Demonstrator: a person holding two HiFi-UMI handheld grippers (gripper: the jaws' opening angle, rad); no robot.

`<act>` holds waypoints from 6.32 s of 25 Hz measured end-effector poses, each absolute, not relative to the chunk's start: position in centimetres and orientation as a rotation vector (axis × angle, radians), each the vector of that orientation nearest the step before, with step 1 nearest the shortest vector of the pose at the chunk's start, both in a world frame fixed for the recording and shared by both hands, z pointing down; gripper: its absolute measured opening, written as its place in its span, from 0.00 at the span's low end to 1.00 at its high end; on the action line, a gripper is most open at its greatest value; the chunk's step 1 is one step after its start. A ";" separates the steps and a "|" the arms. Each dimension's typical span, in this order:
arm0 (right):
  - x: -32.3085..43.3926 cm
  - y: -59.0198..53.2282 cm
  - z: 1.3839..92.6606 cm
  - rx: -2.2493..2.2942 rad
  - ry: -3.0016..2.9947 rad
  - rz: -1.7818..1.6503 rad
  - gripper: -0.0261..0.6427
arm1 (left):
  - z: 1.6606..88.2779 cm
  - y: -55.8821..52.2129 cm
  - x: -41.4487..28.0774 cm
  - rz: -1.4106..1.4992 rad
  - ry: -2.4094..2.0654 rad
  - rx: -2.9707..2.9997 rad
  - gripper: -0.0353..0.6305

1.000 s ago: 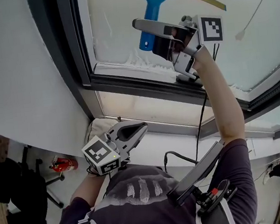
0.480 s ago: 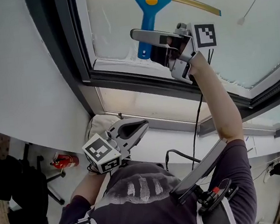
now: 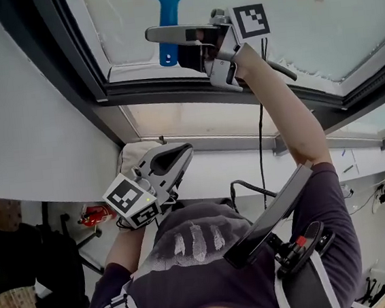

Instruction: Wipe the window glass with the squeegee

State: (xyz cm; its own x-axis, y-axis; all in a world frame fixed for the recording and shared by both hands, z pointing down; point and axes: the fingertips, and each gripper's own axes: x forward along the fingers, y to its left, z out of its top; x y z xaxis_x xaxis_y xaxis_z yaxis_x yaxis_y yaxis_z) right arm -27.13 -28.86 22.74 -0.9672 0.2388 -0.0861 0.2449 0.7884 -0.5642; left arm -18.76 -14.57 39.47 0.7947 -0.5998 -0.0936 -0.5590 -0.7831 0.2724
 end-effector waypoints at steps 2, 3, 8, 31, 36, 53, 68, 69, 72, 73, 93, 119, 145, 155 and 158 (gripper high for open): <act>-26.9 -29.1 22.7 0.402 2.950 -0.954 0.23 | 39.1 -14.9 -18.5 -0.250 -0.896 2.756 0.06; -26.8 -29.1 22.8 0.403 2.947 -0.959 0.23 | 39.1 -14.9 -18.3 -0.248 -0.891 2.759 0.06; -27.4 -27.7 24.4 0.418 2.939 -0.969 0.23 | 40.0 -14.0 -18.7 -0.258 -0.888 2.759 0.06; -21.6 -24.0 25.8 0.294 3.069 -0.936 0.23 | 40.2 -13.5 -17.8 -0.254 -0.875 2.757 0.06; -16.3 -25.7 21.1 0.212 3.079 -0.793 0.23 | 39.0 -14.5 -14.3 -0.251 -0.830 2.783 0.06; -9.7 -24.1 12.2 0.455 3.447 -0.487 0.22 | 35.5 -16.6 -8.2 -0.287 -0.931 2.918 0.06; -6.7 -25.1 9.4 0.428 3.665 -0.134 0.22 | 3.7 -26.7 -8.4 -0.748 -0.276 3.119 0.53; -6.6 -25.0 9.7 0.432 3.694 -0.112 0.22 | 3.3 -26.6 -7.4 -0.686 -0.254 3.160 0.53; -6.4 -24.7 10.5 0.414 3.776 -0.029 0.22 | 2.8 -26.1 -3.9 -0.518 -0.222 3.256 0.53; -6.4 -24.4 10.7 0.423 3.799 0.001 0.22 | 2.5 -26.0 -3.1 -0.523 -0.204 3.262 0.53; -5.7 -28.8 -0.7 0.182 2.878 -0.241 0.21 | -6.2 -30.4 -1.1 -0.529 -0.404 3.266 0.35; -7.5 -30.3 6.5 0.124 2.549 -0.466 0.21 | 1.6 -32.7 -3.2 -0.504 -0.388 3.067 0.33; -7.1 -30.3 7.3 0.130 2.505 -0.461 0.21 | 1.5 -31.8 -2.6 -0.577 -0.178 2.975 0.33; -7.2 -30.9 8.1 0.120 2.496 -0.545 0.21 | 2.7 -32.8 -2.9 -0.581 -0.218 2.929 0.33; -7.3 -31.0 8.6 0.115 2.487 -0.580 0.21 | 3.3 -33.1 -3.0 -0.570 -0.225 2.902 0.33</act>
State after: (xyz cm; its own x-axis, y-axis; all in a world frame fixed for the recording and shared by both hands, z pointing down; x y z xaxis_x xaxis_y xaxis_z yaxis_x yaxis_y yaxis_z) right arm -7.28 -30.96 8.57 -0.8298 -0.0450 -0.5562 0.2056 0.9020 -0.3797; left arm -2.97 -33.13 3.29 0.9152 -0.1808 -0.3602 -0.1135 -0.9732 0.2000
